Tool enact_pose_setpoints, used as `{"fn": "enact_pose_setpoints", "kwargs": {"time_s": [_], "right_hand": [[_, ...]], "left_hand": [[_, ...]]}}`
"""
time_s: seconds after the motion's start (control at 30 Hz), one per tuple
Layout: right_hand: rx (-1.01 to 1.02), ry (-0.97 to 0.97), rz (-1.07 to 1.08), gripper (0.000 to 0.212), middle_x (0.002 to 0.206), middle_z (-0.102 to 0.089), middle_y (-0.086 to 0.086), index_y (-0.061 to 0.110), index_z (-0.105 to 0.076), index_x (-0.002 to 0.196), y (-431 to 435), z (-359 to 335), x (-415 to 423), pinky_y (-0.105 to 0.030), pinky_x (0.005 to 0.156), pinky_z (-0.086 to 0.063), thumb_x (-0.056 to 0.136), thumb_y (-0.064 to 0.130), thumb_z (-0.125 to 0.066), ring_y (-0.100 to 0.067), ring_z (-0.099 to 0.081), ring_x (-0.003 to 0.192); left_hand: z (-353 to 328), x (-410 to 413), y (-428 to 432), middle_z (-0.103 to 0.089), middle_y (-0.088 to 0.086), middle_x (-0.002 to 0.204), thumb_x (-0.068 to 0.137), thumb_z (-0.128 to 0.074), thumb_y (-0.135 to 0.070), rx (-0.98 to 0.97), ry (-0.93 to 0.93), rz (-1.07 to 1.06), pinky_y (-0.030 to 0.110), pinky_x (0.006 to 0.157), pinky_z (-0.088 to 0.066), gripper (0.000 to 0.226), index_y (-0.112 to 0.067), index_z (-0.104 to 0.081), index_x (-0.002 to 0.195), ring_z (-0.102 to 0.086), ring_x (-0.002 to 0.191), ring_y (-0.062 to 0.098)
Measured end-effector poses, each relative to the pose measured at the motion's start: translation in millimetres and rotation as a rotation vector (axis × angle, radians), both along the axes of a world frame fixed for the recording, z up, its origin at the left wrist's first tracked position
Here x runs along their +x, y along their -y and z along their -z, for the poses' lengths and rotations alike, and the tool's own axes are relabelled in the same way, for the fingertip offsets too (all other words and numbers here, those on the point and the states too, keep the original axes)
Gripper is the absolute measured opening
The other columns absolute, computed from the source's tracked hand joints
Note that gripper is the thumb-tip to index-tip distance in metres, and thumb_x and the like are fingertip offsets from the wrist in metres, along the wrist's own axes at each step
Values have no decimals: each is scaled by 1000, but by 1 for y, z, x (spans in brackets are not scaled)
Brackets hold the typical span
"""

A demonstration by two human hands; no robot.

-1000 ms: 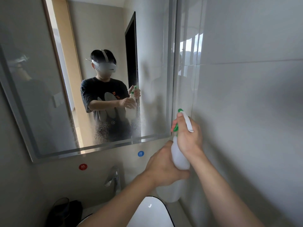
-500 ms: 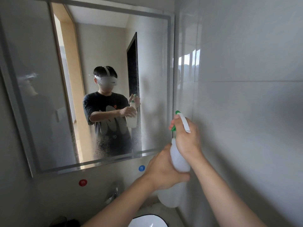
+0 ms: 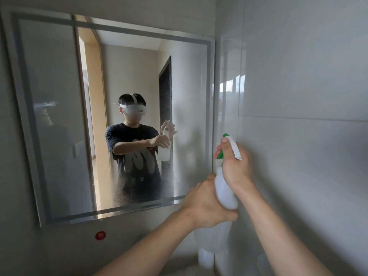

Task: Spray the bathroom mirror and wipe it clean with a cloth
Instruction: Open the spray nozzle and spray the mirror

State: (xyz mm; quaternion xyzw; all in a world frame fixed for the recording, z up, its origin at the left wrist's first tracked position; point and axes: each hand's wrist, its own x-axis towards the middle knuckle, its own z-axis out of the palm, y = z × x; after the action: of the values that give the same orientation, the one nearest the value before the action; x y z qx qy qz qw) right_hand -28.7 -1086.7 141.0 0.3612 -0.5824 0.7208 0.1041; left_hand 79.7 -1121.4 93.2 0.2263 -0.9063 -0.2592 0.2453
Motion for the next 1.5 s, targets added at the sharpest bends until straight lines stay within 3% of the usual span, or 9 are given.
{"fn": "enact_pose_setpoints", "kwargs": {"time_s": [0.1,0.3,0.37,0.5,0.57,0.83,1.0,1.33,1.5], "right_hand": [[16,-37,-8,42,72,-71,2,21,-65,68,0,-8,-2,-26,65,-42,86,53,-44,-6,-63,69],[-33,-118,10,49,70,-70,-4,11,-64,65,3,-46,-3,-13,53,-41,88,49,-44,-6,-58,58],[-22,-137,8,52,67,-69,-7,8,-62,65,5,-59,-3,-21,54,-43,89,50,-44,-14,-61,59],[26,-144,4,60,65,-63,-17,-1,-56,71,11,-79,0,-42,70,-55,90,55,-45,-38,-64,73],[28,-139,12,61,63,-59,-17,-2,-55,71,13,-83,2,-48,70,-57,89,56,-45,-40,-64,72],[-40,-115,22,58,75,-69,-16,1,-64,76,19,-92,0,-30,64,-47,85,55,-44,-28,-64,73],[-47,-112,14,57,77,-71,-17,1,-65,76,18,-118,1,-37,70,-54,82,54,-46,-30,-65,73],[-23,-110,63,59,64,-68,-11,1,-64,71,15,-154,3,-37,62,-57,85,55,-46,-32,-69,65],[-115,-137,57,57,75,-69,-21,-4,-61,76,17,-166,3,-42,70,-56,84,51,-45,-37,-66,76]], "left_hand": [[-6,-1,0,-67,-17,98,45,-75,-58,2,-27,-1,37,75,-60,73,-38,-45,108,-69,90,14],[-37,-2,1,-67,-13,98,51,-75,-54,-55,-109,-5,34,70,-56,69,-35,-40,107,-69,90,19],[-46,-1,4,-67,-13,100,53,-76,-55,-75,-141,-4,36,75,-58,70,-33,-42,109,-69,93,18],[-59,0,8,-66,-16,100,53,-75,-60,-106,-178,-1,38,77,-59,73,-33,-44,113,-68,93,15],[-63,0,10,-67,-16,101,53,-75,-63,-111,-172,13,39,79,-59,76,-33,-44,115,-68,94,14],[-80,-5,24,-66,-17,113,49,-84,-68,-105,-121,70,40,91,-57,90,-36,-45,123,-65,107,12],[-98,-5,25,-67,-16,112,56,-80,-65,-141,-179,63,39,89,-58,81,-36,-45,123,-67,104,13],[-133,-3,24,-66,-17,107,59,-83,-60,-188,-205,59,39,86,-59,77,-35,-46,121,-66,99,11],[-148,-3,27,-67,-16,105,55,-82,-62,-208,-205,41,41,86,-59,75,-33,-48,116,-67,99,14]]}}
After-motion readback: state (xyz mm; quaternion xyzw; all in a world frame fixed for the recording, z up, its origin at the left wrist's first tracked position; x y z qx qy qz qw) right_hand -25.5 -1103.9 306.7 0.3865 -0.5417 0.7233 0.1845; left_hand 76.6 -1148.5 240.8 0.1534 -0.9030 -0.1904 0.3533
